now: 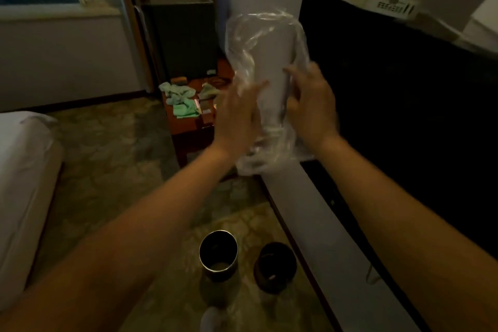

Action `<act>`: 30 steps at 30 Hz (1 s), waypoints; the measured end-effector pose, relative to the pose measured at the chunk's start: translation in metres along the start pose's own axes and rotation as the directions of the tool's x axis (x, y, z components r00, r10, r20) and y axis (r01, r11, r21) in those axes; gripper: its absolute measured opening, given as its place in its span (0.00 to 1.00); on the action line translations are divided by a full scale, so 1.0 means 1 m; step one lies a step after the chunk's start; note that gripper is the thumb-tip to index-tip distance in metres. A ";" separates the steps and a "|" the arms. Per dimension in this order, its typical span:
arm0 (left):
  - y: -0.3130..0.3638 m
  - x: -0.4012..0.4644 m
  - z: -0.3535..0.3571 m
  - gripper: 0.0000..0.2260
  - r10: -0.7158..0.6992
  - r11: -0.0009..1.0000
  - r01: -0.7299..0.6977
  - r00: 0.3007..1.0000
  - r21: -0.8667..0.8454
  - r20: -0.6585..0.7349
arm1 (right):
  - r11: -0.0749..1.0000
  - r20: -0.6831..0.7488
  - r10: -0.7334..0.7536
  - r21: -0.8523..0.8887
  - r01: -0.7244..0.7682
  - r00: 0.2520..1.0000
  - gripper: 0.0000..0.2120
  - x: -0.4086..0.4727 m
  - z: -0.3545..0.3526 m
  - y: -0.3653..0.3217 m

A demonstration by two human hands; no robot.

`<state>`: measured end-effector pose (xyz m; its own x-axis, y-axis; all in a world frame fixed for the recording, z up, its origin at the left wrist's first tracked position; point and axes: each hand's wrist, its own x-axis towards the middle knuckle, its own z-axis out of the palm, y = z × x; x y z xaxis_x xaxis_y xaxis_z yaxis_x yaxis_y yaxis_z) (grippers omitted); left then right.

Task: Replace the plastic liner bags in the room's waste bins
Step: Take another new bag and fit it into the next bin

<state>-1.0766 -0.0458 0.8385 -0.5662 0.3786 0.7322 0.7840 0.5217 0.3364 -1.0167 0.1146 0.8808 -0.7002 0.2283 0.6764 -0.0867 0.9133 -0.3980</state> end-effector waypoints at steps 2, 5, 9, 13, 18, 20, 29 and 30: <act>-0.023 -0.065 0.042 0.19 -0.069 0.998 0.061 0.927 0.034 0.369 | 0.970 0.357 0.048 -0.238 0.041 0.933 0.19 -0.061 0.044 0.034; -0.046 -0.194 0.076 0.21 -0.303 0.937 0.262 0.272 0.232 0.913 | 0.811 0.800 0.580 -0.549 -0.202 0.152 0.20 -0.214 0.090 0.079; -0.056 -0.263 0.088 0.21 -0.286 0.898 0.331 -0.060 0.289 0.956 | 0.800 0.854 0.469 -0.519 -0.301 -0.228 0.20 -0.315 0.110 0.094; -0.076 -0.250 0.109 0.23 -0.322 0.893 0.315 -0.052 0.322 0.945 | 0.759 0.874 0.458 -0.479 -0.442 -0.160 0.20 -0.287 0.107 0.085; -0.100 -0.232 0.133 0.20 -0.363 0.858 0.422 0.093 0.294 0.927 | 0.603 0.690 0.723 -0.637 -0.480 -0.007 0.19 -0.271 0.100 0.118; -0.104 -0.233 0.140 0.22 -0.358 0.854 0.440 0.112 0.276 0.927 | 0.547 0.613 0.789 -0.675 -0.495 0.035 0.23 -0.278 0.097 0.131; -0.111 -0.249 0.173 0.37 -0.268 0.838 0.503 0.037 0.214 0.963 | 0.392 0.491 0.870 -0.749 -0.533 -0.050 0.43 -0.326 0.095 0.143; -0.114 -0.254 0.180 0.37 -0.260 0.835 0.511 0.036 0.205 0.965 | 0.373 0.483 0.874 -0.742 -0.557 -0.059 0.44 -0.331 0.097 0.146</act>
<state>-1.0679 -0.0636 0.5081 -0.4697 0.6161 -0.6323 0.3128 0.7859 0.5334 -0.8661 0.1392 0.5385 -0.3770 0.6214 -0.6868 0.8835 0.4640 -0.0651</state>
